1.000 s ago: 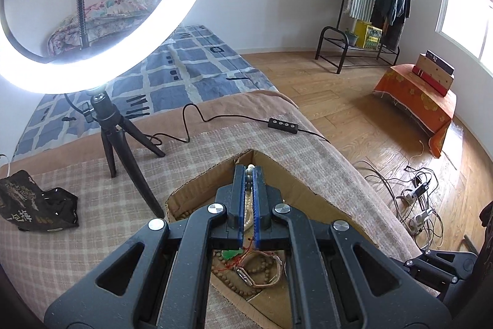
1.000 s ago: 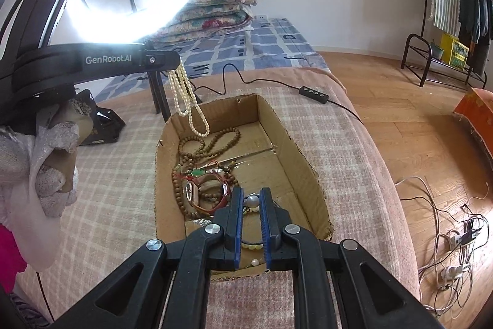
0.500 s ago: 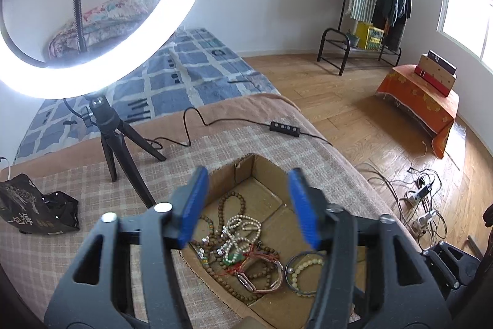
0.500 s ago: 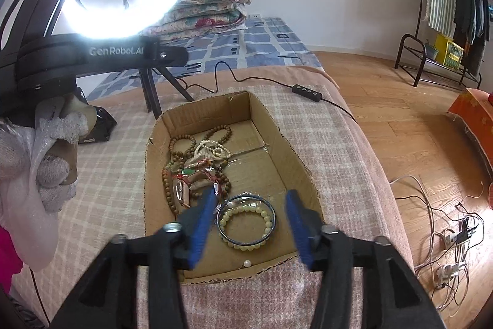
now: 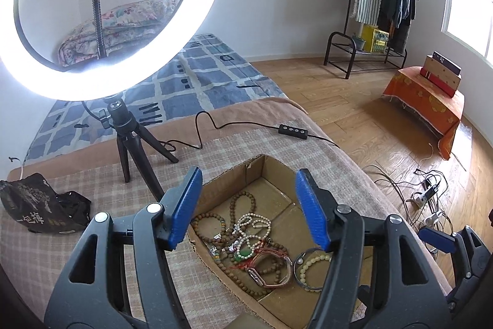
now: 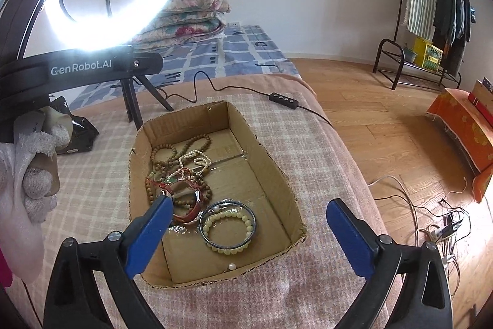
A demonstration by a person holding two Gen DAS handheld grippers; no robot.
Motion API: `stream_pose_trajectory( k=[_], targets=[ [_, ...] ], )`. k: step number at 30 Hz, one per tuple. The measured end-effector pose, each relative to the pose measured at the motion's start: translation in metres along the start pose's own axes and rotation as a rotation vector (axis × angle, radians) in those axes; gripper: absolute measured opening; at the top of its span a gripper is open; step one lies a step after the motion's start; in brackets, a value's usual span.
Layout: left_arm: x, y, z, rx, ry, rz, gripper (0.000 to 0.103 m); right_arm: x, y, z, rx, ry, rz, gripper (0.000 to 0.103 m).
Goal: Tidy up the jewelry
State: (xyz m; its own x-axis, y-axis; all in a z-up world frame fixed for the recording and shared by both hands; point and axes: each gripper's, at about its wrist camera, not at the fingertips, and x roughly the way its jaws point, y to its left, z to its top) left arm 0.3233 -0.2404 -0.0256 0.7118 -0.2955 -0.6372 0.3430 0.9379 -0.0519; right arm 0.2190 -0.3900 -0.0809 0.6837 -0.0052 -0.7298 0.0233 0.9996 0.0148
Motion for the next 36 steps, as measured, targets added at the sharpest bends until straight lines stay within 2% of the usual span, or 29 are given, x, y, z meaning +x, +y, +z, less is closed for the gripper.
stream_pose_trajectory(
  k=[10, 19, 28, 36],
  targets=[
    [-0.035, 0.01, 0.0, -0.025, -0.029, 0.016, 0.065, -0.029, 0.004, 0.003, -0.009, -0.037, -0.02, 0.101],
    [-0.105, 0.022, -0.012, -0.017, -0.094, 0.046, 0.065, -0.078, 0.009, 0.001, -0.014, -0.091, -0.044, 0.102],
    [-0.171, 0.024, -0.047, 0.004, -0.123, 0.067, 0.065, -0.12, 0.008, -0.016, 0.024, -0.124, -0.044, 0.103],
    [-0.215, 0.024, -0.087, 0.011, -0.145, 0.075, 0.083, -0.148, 0.021, -0.036, 0.028, -0.158, -0.042, 0.103]
  ],
)
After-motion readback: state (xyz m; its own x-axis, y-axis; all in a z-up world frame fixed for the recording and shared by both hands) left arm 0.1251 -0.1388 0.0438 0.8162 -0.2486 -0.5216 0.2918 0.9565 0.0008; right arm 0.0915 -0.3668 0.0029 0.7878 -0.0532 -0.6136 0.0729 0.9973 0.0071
